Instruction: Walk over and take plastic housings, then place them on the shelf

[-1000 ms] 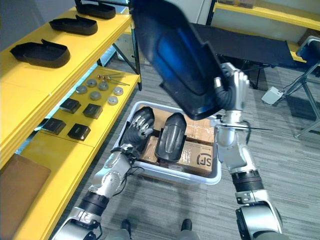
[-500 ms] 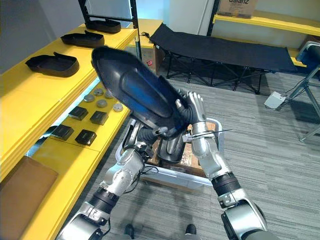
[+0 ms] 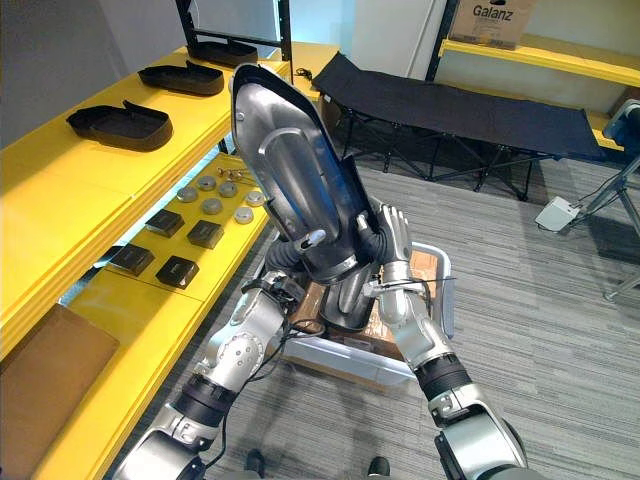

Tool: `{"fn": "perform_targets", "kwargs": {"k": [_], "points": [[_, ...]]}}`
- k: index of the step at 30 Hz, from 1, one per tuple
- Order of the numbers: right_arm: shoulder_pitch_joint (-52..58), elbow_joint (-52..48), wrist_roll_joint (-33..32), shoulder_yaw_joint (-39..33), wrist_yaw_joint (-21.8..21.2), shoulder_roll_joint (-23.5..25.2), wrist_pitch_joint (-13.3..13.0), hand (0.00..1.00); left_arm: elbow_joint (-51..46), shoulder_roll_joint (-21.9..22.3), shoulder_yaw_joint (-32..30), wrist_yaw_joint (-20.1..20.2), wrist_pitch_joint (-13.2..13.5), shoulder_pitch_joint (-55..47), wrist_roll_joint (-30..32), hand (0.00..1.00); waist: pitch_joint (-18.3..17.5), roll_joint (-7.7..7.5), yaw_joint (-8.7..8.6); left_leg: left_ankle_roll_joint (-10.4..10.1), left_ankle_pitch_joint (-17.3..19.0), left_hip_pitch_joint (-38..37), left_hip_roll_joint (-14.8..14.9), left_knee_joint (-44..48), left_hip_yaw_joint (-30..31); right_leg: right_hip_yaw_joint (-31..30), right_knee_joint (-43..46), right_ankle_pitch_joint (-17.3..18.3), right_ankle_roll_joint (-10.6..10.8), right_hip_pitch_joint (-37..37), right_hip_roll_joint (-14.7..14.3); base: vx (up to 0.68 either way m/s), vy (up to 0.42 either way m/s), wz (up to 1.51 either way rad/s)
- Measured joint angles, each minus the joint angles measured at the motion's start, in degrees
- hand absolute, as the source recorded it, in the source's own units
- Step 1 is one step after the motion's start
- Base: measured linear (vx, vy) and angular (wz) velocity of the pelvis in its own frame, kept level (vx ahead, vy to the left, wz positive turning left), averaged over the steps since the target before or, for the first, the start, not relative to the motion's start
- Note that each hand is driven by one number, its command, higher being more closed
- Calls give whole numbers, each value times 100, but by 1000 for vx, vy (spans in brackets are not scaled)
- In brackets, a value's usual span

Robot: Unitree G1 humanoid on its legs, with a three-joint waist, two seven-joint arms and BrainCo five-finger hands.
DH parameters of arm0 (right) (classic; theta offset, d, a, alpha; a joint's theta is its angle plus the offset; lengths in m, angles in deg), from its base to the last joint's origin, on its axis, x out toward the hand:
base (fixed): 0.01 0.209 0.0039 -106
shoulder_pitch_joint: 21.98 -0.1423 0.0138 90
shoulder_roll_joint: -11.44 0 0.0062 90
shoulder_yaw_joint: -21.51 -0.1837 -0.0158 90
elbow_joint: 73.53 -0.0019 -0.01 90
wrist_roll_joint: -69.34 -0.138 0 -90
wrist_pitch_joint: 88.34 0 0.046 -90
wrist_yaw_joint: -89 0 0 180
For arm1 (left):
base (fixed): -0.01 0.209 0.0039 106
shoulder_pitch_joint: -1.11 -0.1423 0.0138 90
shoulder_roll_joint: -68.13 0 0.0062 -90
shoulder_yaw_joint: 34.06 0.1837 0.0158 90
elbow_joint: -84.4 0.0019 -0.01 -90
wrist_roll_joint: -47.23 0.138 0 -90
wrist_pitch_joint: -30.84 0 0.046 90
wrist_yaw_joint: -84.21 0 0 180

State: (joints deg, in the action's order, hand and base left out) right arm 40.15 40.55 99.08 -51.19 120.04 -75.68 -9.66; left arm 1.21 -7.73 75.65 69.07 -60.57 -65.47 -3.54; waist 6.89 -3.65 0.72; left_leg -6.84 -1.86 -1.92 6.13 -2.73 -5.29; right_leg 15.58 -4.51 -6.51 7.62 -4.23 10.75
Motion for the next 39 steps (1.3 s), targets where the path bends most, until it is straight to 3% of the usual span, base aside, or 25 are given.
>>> {"fn": "perform_targets", "kwargs": {"k": [6,12,18,24,26,27,32,36,39], "points": [[146,-77,-4,196,277,140,-18,100,3,3,-161,-453,2,-179,251,100,-61,-81,2,0,0,-2,1,7,0,1,-1,-1,-1,-2,-1,-5,0,0],[302,-125,-5,224,418,273,-231,100,31,11,-213,-500,63,-216,425,100,-114,-161,-1,-1,1,-9,1,19,-9,-2,-2,-4,-5,-3,0,-16,-1,-1],[424,-396,-7,358,421,276,-326,100,130,16,-269,-587,484,-249,-7,100,-114,-161,-21,-1,1,-20,8,21,-21,-7,-4,-9,-12,-1,-3,-18,-2,-1],[550,-589,-43,401,429,374,-415,100,136,51,-275,-554,1157,-355,-337,100,-114,-161,-47,-2,0,-66,9,-12,-56,-32,-5,-12,-9,-7,-3,0,0,-2],[566,-605,-82,402,428,373,-475,100,135,51,-272,-466,1215,-378,-398,100,-114,-161,-49,-3,-1,-118,9,-44,-82,-53,-6,-12,-9,-26,-3,-1,0,-6],[592,-658,-82,403,428,372,-516,0,135,51,-266,-396,1275,-398,-463,100,-114,-161,-60,-3,-1,-145,8,-61,-97,-67,-6,-12,-9,-34,-3,-12,5,-12],[865,-1040,-91,414,464,378,-751,0,124,52,-279,-38,1617,-467,-565,100,-114,-162,-122,-7,2,-200,8,-85,-163,-141,-6,-10,-8,-33,0,-12,3,-6],[1315,-1167,-290,767,394,382,-1042,0,-115,285,-511,-186,1829,-471,-487,100,-121,-171,-143,-8,3,-200,10,-89,-169,-144,-5,-9,-7,-28,-1,0,0,0],[1489,-1265,-666,818,251,660,-1045,0,-481,369,-618,-360,1888,-551,-197,100,-122,-171,-154,-7,1,-208,5,-112,-196,-148,-3,-8,-10,4,-3,-28,0,-4]]}}
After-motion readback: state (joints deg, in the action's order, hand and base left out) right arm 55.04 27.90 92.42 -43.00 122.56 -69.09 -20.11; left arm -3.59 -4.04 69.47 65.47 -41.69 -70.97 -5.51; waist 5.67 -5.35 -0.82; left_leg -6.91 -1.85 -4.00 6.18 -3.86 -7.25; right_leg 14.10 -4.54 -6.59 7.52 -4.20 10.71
